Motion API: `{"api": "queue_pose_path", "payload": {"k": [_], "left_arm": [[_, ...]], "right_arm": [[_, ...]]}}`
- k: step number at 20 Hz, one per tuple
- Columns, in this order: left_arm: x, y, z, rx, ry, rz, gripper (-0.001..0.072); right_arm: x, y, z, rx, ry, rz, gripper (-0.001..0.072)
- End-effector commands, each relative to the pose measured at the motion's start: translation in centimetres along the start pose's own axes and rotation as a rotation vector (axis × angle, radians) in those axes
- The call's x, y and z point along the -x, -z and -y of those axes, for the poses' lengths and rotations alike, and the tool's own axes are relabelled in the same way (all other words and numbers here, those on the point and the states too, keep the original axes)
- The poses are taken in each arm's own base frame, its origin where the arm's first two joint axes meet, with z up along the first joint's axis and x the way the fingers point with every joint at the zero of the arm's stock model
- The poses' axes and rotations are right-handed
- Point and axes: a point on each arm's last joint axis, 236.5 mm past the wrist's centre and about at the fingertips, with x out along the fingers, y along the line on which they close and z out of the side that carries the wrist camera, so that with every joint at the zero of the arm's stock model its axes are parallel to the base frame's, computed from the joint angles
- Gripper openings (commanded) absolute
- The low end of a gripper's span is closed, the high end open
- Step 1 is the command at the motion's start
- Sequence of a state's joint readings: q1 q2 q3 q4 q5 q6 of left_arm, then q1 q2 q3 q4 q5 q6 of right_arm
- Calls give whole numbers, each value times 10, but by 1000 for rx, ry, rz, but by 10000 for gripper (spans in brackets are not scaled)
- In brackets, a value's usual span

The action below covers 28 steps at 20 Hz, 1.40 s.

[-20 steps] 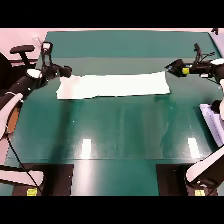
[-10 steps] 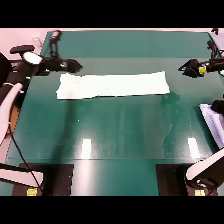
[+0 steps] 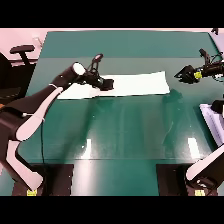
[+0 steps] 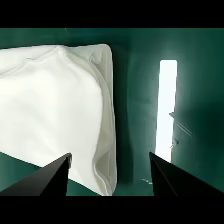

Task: Fold the shirts.

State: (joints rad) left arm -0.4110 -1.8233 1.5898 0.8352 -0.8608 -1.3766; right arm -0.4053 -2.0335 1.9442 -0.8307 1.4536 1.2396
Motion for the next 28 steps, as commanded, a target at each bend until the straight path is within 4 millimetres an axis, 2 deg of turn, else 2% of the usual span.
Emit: {"api": "queue_pose_path", "payload": {"k": [1, 5, 8, 11, 16, 19, 20, 21, 22, 23, 25, 28], "left_arm": [[-27, 10, -7, 108, -34, -33, 23], [-38, 2, -19, 138, -52, 13, 23], [-39, 2, -20, 136, -55, 13, 23], [-39, 2, -21, 135, -55, 14, 23], [-39, 2, -21, 135, -56, 13, 24], [-38, 3, -21, 133, -57, 10, 24], [-38, 3, -21, 133, -57, 10, 24], [-38, 3, -21, 133, -57, 10, 24], [-39, 3, -21, 133, -57, 9, 24], [-39, 3, -21, 133, -57, 7, 24], [-39, 4, -21, 133, -57, 5, 24], [-39, 4, -20, 132, -56, 4, 24]], "right_arm": [[-6, -5, 6, -1, 0, 20, 572], [-11, -5, 11, 8, 1, 17, 572], [-28, 8, 15, -16, -46, -42, 572], [-48, 15, 6, -11, -98, -79, 572], [-88, 25, -22, 38, -112, -133, 572], [-102, 30, -39, 71, -119, -156, 565], [-106, 32, -45, 81, -121, -164, 492], [-109, 33, -49, 89, -123, -171, 387], [-111, 34, -51, 94, -125, -176, 250], [-113, 35, -55, 101, -126, -179, 34], [-109, 33, -60, 111, -125, -171, 21], [-95, 24, -82, 136, -143, -128, 21]]}}
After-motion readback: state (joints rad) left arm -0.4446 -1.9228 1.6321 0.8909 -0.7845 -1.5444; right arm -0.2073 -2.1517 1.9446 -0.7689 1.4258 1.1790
